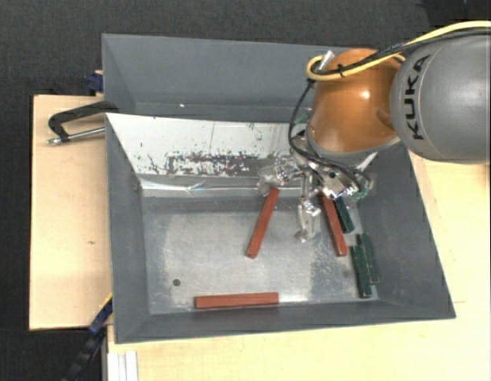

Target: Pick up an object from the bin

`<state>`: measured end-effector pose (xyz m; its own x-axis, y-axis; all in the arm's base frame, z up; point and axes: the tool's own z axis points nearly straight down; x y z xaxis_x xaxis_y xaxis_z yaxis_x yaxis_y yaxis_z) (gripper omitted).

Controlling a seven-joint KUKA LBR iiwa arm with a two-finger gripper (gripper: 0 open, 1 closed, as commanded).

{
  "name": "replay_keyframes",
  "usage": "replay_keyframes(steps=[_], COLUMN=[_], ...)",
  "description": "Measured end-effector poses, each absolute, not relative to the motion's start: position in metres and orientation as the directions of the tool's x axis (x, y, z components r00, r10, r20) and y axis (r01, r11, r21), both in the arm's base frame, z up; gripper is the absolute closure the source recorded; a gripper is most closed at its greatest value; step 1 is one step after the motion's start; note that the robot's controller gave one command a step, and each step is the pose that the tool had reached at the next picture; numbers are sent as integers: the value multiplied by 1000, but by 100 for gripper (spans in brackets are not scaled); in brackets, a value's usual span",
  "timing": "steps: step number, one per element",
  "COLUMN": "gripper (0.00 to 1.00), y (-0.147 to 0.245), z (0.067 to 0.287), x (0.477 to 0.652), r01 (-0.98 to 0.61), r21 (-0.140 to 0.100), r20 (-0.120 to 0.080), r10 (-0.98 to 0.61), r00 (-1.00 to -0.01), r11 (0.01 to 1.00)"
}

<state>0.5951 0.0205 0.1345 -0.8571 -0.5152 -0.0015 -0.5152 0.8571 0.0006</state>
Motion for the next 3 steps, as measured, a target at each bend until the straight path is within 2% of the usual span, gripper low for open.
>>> replay_keyframes(steps=[1,2,3], gripper=[100,100,100], y=[20,20,19], z=[71,71,218], x=[592,592,593], r01=[-674,-673,-648], r21=[0,1,-4], r20=[-3,-3,-7], r10=[-674,-673,-648], r00=[-739,-739,-761], r11=[739,739,761])
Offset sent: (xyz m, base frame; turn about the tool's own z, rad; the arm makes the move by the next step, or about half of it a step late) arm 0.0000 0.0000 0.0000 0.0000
